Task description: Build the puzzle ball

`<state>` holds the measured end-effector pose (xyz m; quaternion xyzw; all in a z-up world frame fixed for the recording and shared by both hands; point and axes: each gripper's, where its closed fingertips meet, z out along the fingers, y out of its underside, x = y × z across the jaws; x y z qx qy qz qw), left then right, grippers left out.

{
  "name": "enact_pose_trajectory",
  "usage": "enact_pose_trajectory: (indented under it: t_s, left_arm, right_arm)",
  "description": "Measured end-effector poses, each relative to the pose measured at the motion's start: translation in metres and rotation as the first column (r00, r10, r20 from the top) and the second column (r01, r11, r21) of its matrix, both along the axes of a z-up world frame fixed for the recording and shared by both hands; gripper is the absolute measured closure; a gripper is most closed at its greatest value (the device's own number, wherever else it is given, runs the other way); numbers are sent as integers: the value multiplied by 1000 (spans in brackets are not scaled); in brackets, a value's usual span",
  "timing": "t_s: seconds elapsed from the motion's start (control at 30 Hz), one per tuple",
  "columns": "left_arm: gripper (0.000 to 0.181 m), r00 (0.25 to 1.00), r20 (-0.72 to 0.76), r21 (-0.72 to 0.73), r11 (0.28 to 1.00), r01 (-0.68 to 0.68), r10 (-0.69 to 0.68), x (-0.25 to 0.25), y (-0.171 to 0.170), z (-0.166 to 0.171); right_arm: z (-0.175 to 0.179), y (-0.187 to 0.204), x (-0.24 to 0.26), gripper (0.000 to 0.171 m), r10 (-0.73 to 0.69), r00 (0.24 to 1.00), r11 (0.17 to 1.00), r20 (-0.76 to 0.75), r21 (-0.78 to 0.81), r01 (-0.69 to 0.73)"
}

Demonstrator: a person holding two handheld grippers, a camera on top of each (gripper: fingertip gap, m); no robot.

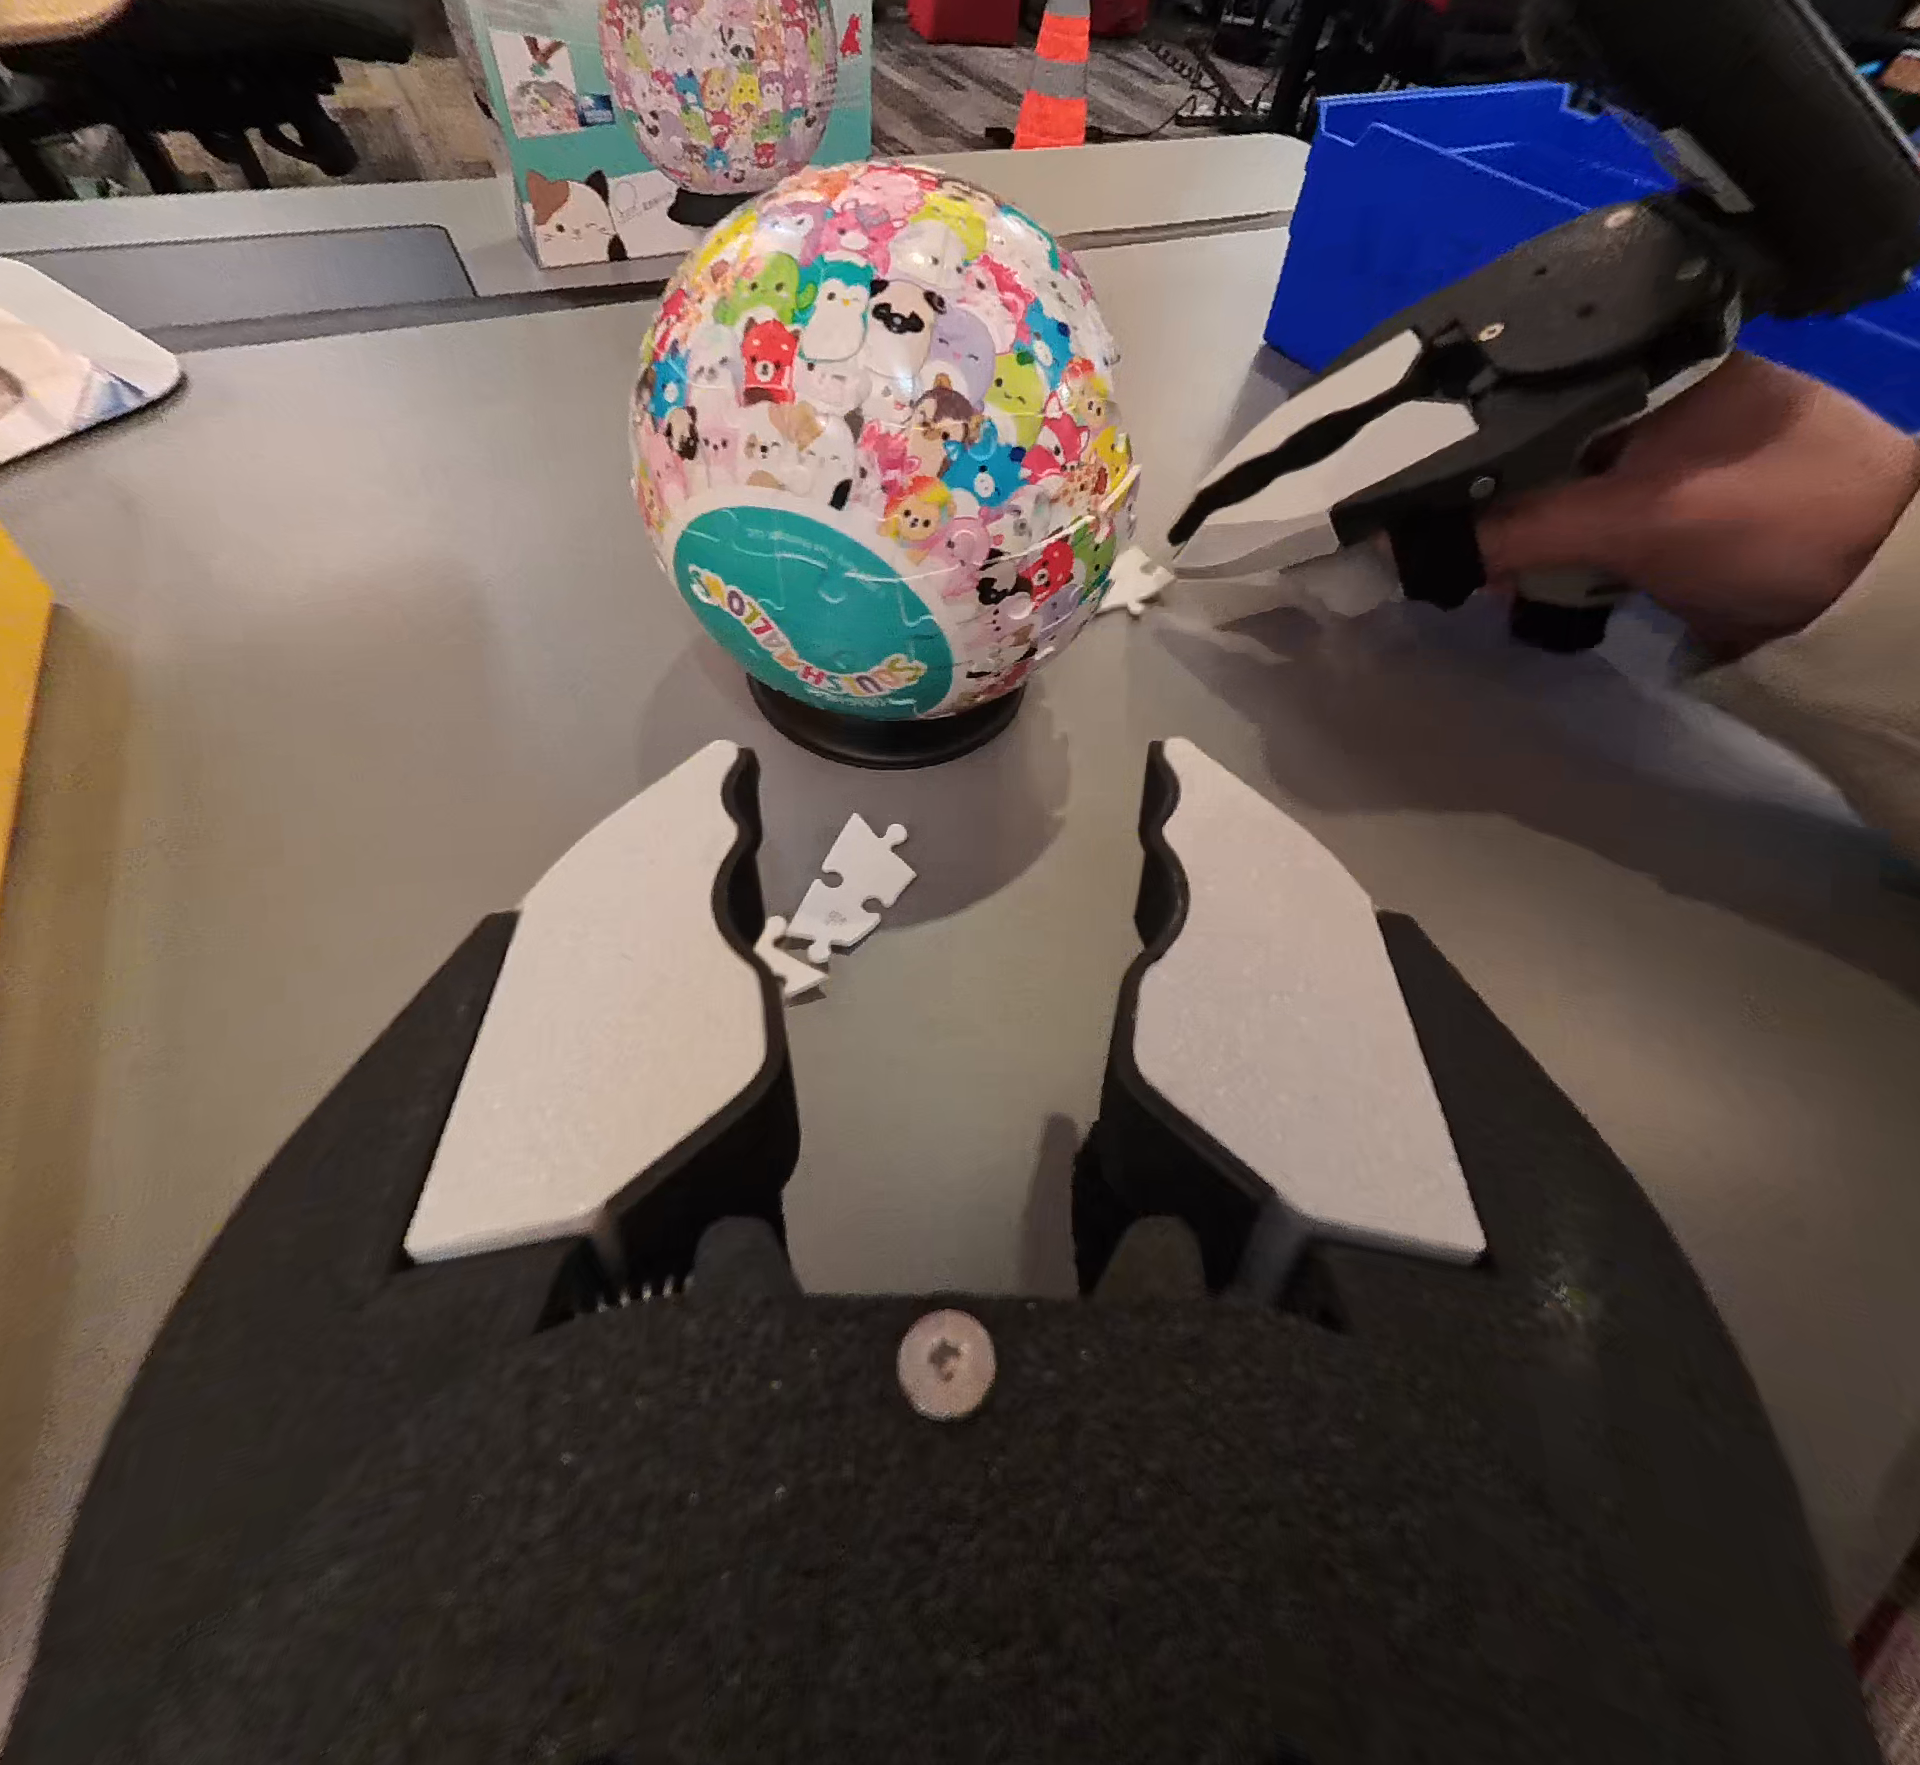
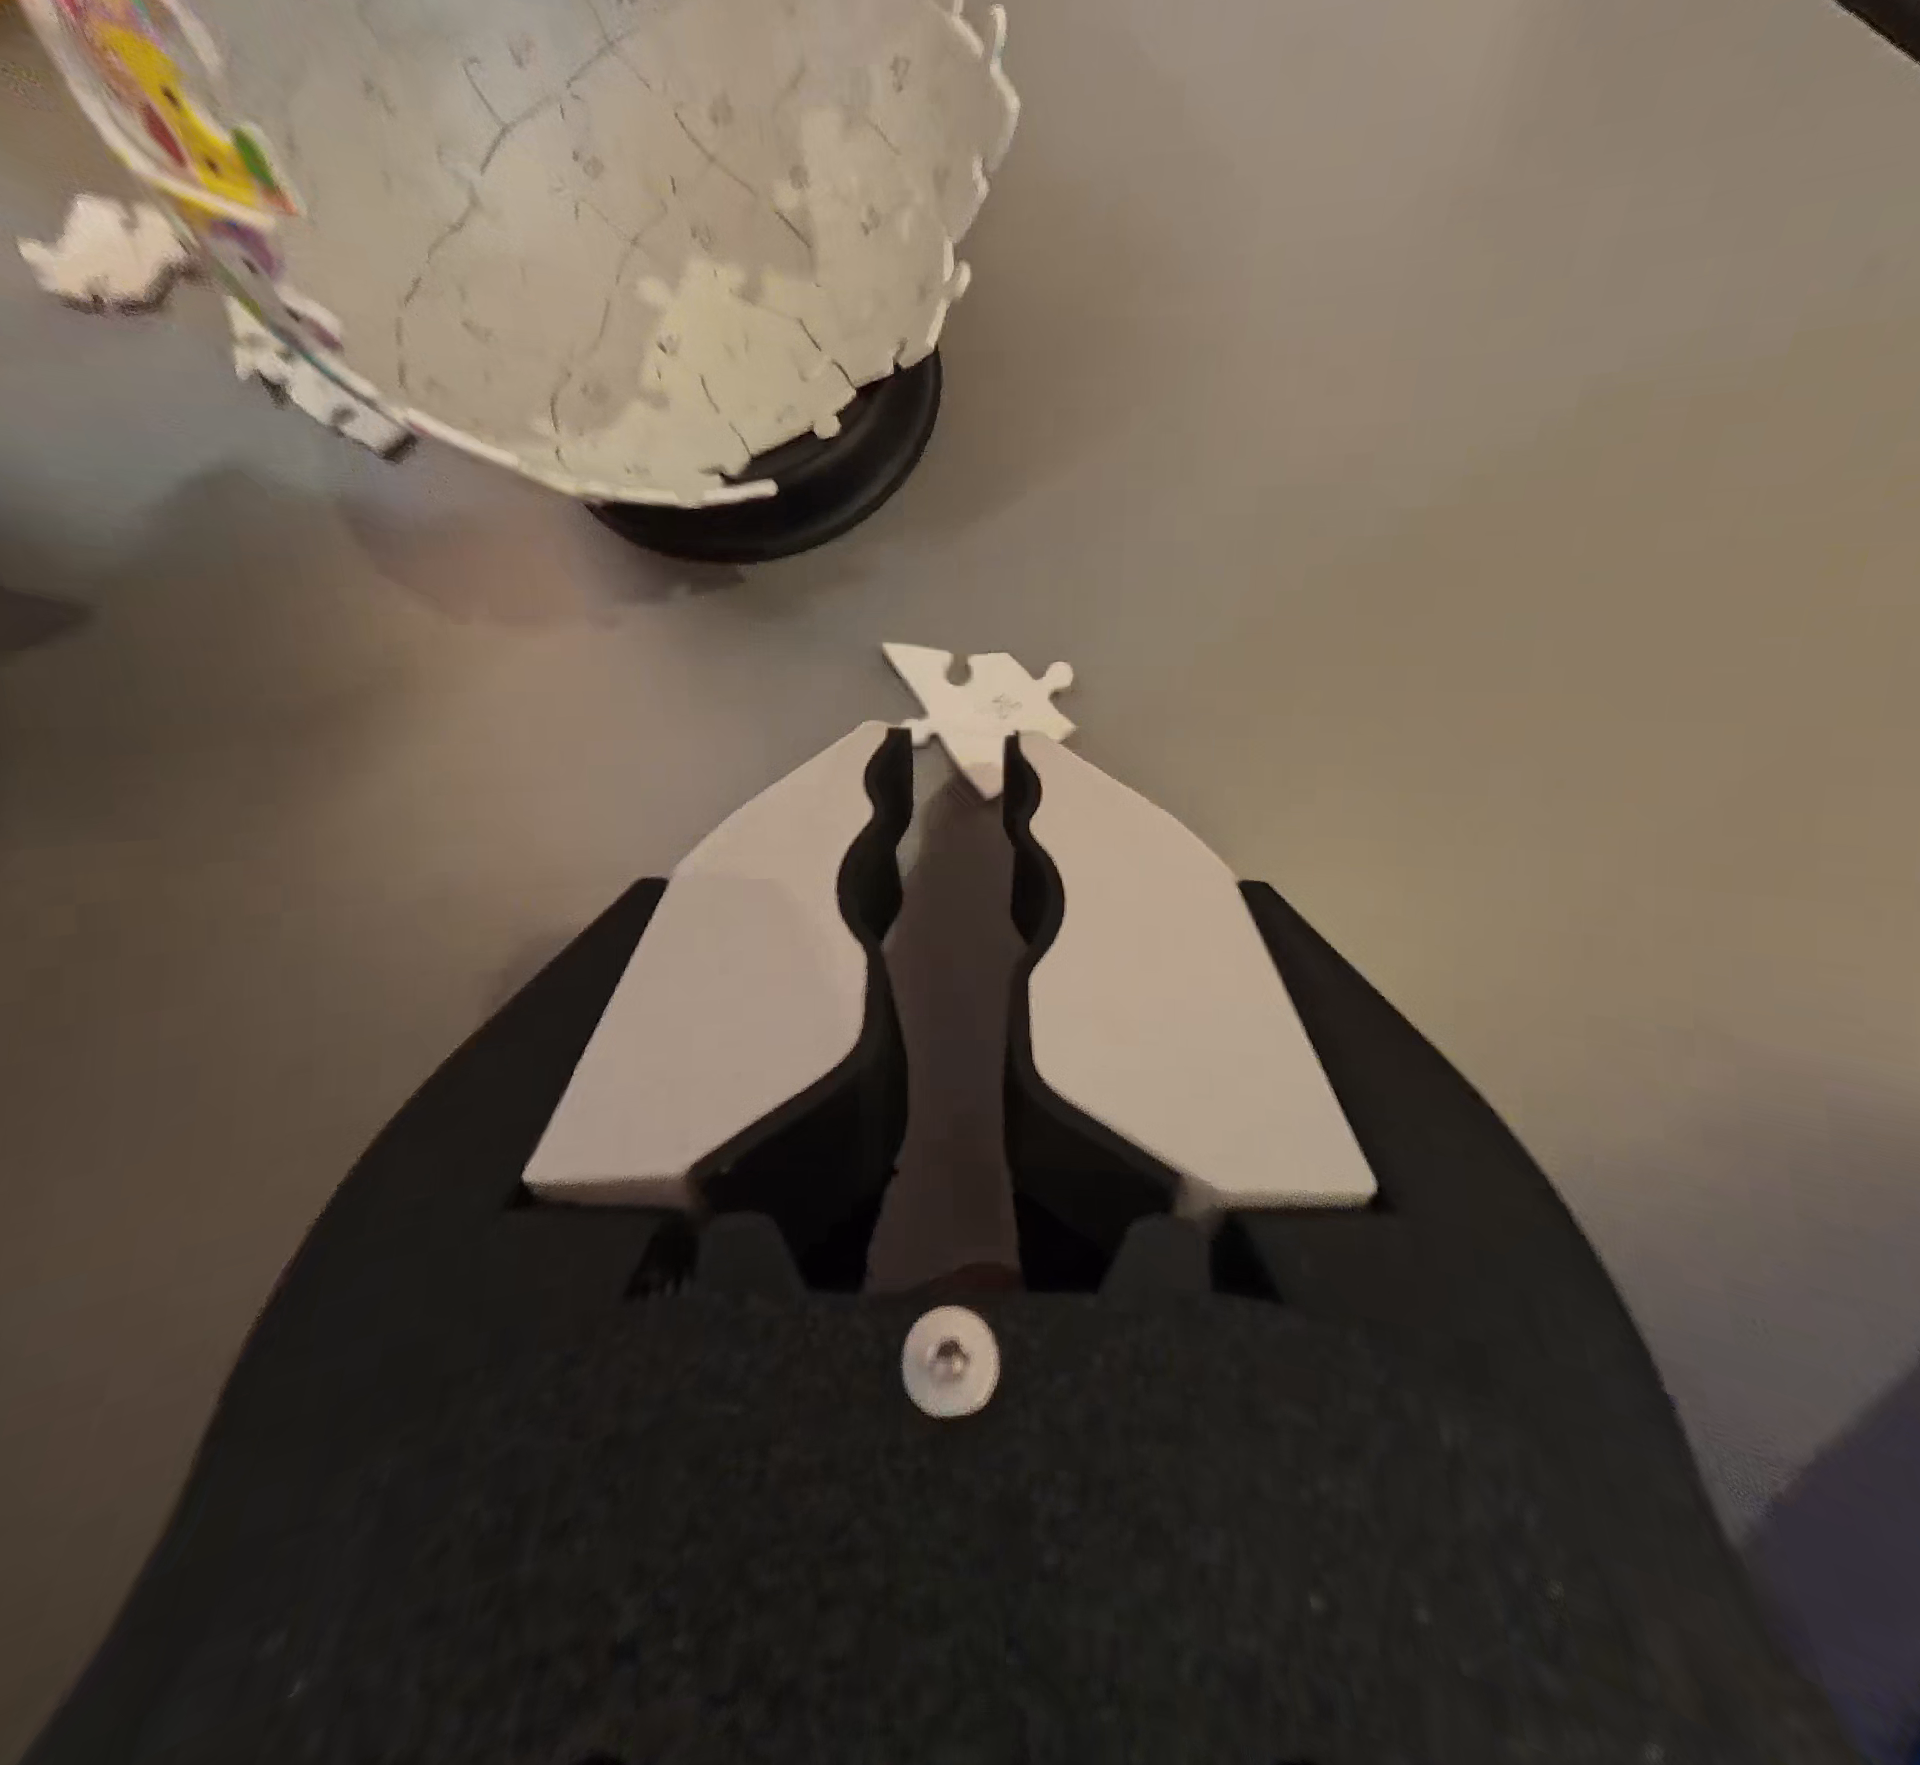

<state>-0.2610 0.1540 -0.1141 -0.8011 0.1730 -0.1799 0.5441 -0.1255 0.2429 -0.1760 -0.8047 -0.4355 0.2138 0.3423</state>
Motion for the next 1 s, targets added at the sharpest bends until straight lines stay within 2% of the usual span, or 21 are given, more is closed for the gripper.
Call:
enact_pose_trajectory:
  t_s: [0.13, 0.2, 0.33, 0.43, 0.5, 0.57, 0.6, 0.7, 0.77, 0.83, 0.87, 0.93, 1.0]
  left_arm:
    - [100, 995, 61, -111, 991, 79, -73, 1, 5, -1]
    - [94, 990, 66, -198, 971, 136, -125, -4, 6, -2]
    - [88, 977, -31, -302, 934, 190, -209, -19, 9, -4]
    - [89, 956, -100, -349, 910, 225, -275, -24, 16, 1]
    - [96, 947, -107, -313, 914, 258, -304, -25, 26, 20]
    - [93, 928, -131, -320, 901, 294, -349, -28, 31, 36]
    - [90, 912, -160, -348, 886, 305, -377, -32, 32, 39]
    - [100, 872, -192, -349, 861, 369, -451, -38, 38, 57]
    - [90, 804, -208, -401, 799, 448, -556, -40, 39, 55]
    - [92, 703, -278, -515, 719, 467, -655, -50, 48, 41]
    - [86, 650, -268, -573, 660, 486, -711, -50, 50, 34]
    - [88, 572, -198, -661, 539, 522, -796, -45, 57, 27]
    - [86, 515, -105, -741, 413, 530, -851, -38, 65, 22]
  right_arm:
    - [23, -8, -18, 146, 19, 974, 1000, -224, -14, -23]
    - [26, -11, -20, 146, 36, 959, 999, -282, 6, -36]
    - [15, -13, -10, 142, 31, 983, 999, -180, 13, -29]
    - [11, -22, -9, 148, 43, 993, 998, -113, -44, -48]
    - [19, -30, -19, 148, 76, 985, 996, -157, -33, -82]
    - [27, -42, -30, 142, 107, 967, 991, -231, -53, -122]
    - [29, -46, -32, 141, 98, 962, 990, -254, -70, -119]
    - [29, -61, -41, 135, 51, 953, 978, -300, -177, -108]
    - [29, -76, -52, 128, 57, 941, 960, -333, -241, -143]
    - [24, -83, -62, 122, 43, 945, 958, -323, -255, -131]
    - [19, -84, -67, 118, 21, 951, 957, -307, -268, -108]
    - [7, -84, -73, 111, -52, 964, 943, -260, -331, -39]
    - [4, -82, -83, 110, -122, 954, 917, -274, -399, 3]
